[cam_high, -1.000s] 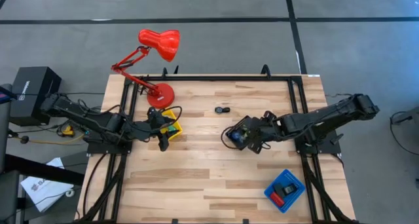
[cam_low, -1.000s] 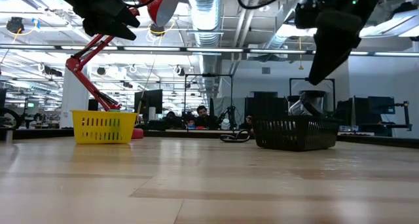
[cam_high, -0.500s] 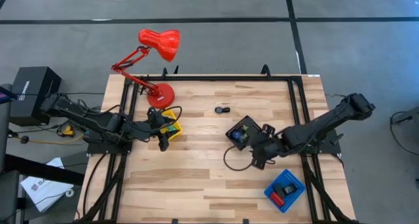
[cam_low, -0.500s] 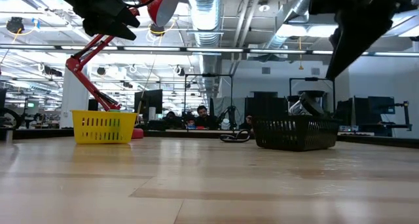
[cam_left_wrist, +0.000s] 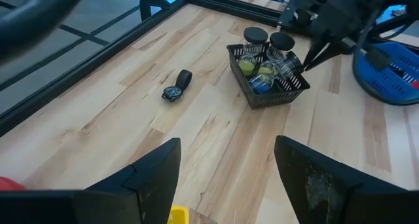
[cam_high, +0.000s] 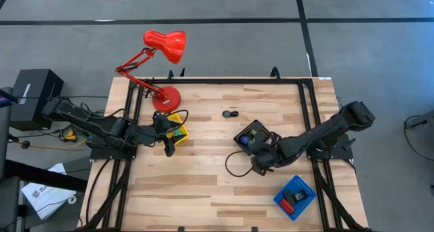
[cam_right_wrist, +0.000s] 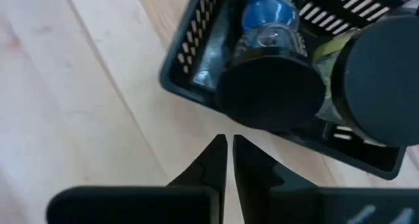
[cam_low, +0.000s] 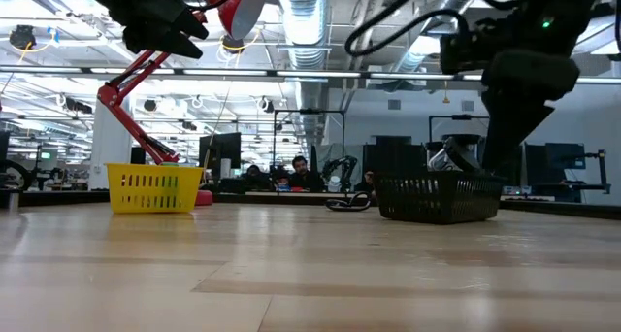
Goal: Pick & Place Office items
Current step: Move the black bin to the center of the table
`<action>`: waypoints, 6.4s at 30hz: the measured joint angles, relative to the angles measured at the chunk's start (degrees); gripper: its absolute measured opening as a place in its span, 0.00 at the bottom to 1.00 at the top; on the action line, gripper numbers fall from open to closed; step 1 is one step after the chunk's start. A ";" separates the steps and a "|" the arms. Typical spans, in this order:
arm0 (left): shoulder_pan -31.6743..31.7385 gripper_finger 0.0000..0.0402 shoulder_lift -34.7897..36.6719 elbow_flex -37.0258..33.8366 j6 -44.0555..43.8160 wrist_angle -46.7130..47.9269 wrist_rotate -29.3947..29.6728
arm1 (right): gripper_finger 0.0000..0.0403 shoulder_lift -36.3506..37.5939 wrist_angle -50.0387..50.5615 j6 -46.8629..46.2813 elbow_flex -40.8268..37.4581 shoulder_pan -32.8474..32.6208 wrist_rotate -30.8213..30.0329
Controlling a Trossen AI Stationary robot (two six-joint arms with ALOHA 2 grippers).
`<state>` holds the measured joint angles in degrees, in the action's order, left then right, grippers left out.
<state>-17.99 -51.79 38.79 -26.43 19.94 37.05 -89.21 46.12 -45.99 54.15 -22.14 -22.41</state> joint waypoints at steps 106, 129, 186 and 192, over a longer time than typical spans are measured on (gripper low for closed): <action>20.89 0.27 -63.45 19.39 13.75 -47.68 -29.36 | 0.00 3.02 7.50 3.97 7.52 -0.34 1.57; 21.60 0.02 -62.44 19.34 13.74 -46.39 -33.01 | 0.00 3.02 7.50 3.97 7.50 -0.34 1.55; 2.48 0.01 -50.68 19.26 20.22 -27.89 -21.05 | 0.00 3.02 11.10 -0.60 7.45 -1.97 1.50; 2.57 0.14 -50.02 19.35 20.17 -29.76 -19.46 | 0.00 3.02 11.54 -0.48 7.45 -2.24 1.50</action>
<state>-15.42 -101.81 58.14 -6.26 -9.83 17.60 -86.19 57.67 -46.48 61.60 -24.37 -20.91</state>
